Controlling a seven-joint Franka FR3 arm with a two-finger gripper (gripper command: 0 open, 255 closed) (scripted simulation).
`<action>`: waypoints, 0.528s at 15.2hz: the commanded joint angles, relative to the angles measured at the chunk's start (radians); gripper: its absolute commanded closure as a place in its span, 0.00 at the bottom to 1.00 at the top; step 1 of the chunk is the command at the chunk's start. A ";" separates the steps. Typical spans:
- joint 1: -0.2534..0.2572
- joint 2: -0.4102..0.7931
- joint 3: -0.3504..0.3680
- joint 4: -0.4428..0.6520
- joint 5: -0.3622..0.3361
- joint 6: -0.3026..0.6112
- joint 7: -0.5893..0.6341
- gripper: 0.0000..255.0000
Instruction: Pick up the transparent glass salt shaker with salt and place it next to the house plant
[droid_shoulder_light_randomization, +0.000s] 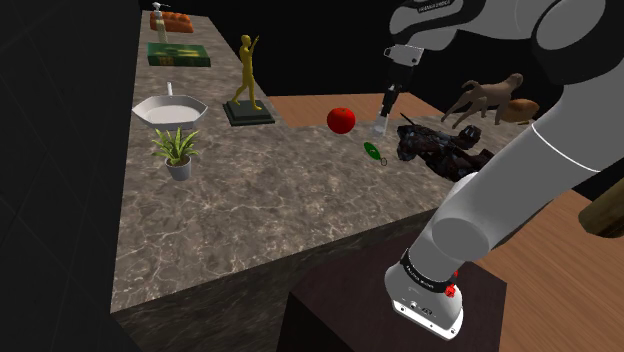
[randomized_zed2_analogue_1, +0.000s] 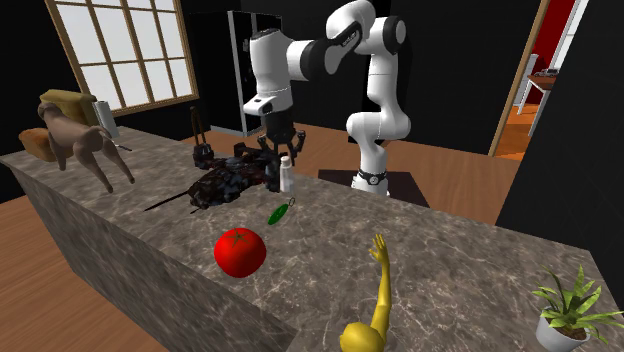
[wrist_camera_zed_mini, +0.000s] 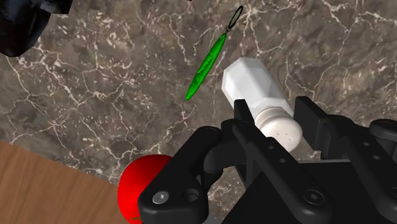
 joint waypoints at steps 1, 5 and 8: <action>0.001 -0.008 0.005 0.020 -0.003 -0.027 0.005 1.00; 0.002 -0.016 0.011 0.067 -0.005 -0.081 0.009 1.00; 0.003 -0.018 0.015 0.105 -0.005 -0.121 0.011 1.00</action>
